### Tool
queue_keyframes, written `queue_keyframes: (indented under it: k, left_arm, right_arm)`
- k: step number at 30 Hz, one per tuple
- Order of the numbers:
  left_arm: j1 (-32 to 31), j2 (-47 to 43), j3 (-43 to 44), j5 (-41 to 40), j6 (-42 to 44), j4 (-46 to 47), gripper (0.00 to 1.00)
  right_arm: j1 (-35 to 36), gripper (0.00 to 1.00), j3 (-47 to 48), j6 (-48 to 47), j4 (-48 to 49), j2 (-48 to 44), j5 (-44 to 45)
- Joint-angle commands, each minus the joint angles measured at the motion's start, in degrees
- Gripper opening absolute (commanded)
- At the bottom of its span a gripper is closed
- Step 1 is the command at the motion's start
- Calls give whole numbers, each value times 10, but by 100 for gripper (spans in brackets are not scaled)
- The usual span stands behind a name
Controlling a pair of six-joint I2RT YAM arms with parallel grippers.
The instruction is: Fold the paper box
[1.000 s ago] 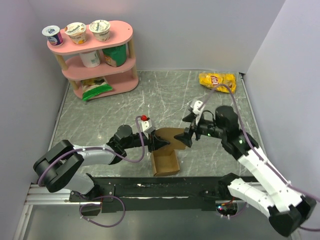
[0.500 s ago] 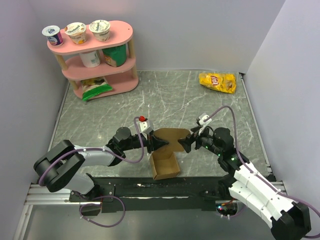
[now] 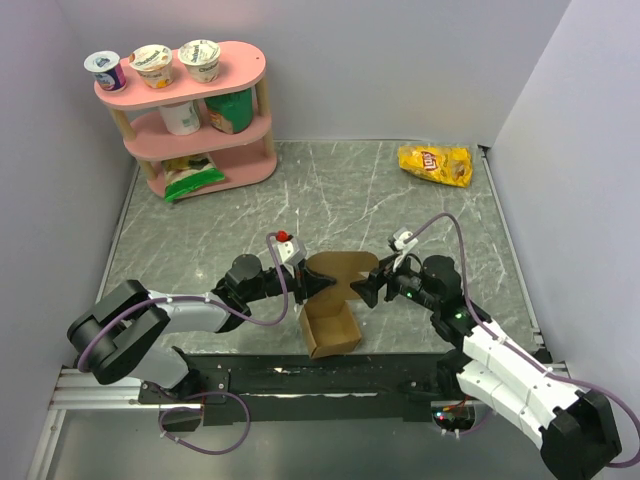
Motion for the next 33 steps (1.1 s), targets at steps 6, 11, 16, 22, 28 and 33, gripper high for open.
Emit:
queue_keyframes:
  k: [6, 11, 16, 22, 28, 33]
  left_arm:
    - [1, -7, -7, -9, -6, 53, 10]
    - [0, 0, -3, -17, -16, 63, 10]
    - [-4, 6, -5, -40, -9, 61, 10]
    - [-26, 15, -9, -90, 13, 60, 10]
    - [-48, 17, -16, -139, 29, 59, 10]
    - [-60, 27, -20, -133, 28, 72, 10]
  right_arm:
    - [0, 80, -6, 21, 54, 29, -50]
    - [0, 46, -1, 35, 68, 65, -75]
    - [1, 12, 23, 57, 60, 88, -78]
    - [38, 11, 46, 101, 81, 124, -62]
    - [121, 12, 84, 186, 43, 162, 97]
    - [160, 12, 48, 305, 139, 188, 201]
